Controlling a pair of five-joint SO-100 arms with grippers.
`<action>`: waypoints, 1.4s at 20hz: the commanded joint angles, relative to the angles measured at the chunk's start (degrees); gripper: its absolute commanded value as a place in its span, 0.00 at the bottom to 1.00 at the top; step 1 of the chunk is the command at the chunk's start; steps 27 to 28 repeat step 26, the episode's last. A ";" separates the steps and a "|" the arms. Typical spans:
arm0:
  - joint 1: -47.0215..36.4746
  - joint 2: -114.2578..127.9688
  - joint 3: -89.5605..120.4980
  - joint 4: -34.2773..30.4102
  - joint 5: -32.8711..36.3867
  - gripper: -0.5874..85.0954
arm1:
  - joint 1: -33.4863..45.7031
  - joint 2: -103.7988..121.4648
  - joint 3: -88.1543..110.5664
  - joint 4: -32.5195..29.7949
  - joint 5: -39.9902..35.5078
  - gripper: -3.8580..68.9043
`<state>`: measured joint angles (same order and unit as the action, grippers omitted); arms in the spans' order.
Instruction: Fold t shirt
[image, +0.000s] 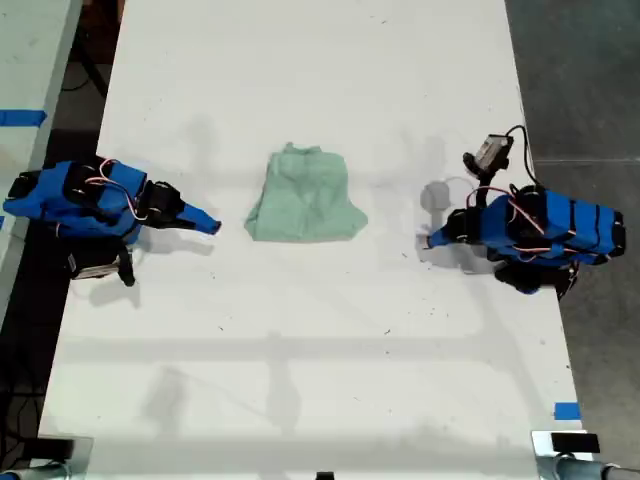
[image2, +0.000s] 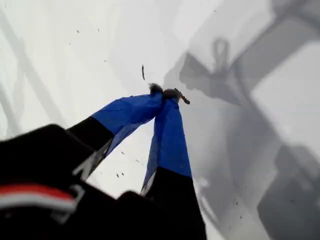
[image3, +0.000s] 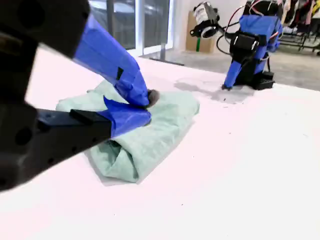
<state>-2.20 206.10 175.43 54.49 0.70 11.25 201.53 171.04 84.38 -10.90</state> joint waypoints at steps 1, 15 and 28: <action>-4.83 0.53 1.85 1.85 1.76 0.02 | 0.09 -0.35 2.81 -1.23 0.62 0.05; -8.09 0.53 9.23 2.81 1.85 0.01 | -1.93 -0.44 4.92 -4.04 3.34 0.05; -8.61 0.53 9.23 3.52 0.53 0.01 | -2.02 -0.44 5.10 -4.22 3.69 0.05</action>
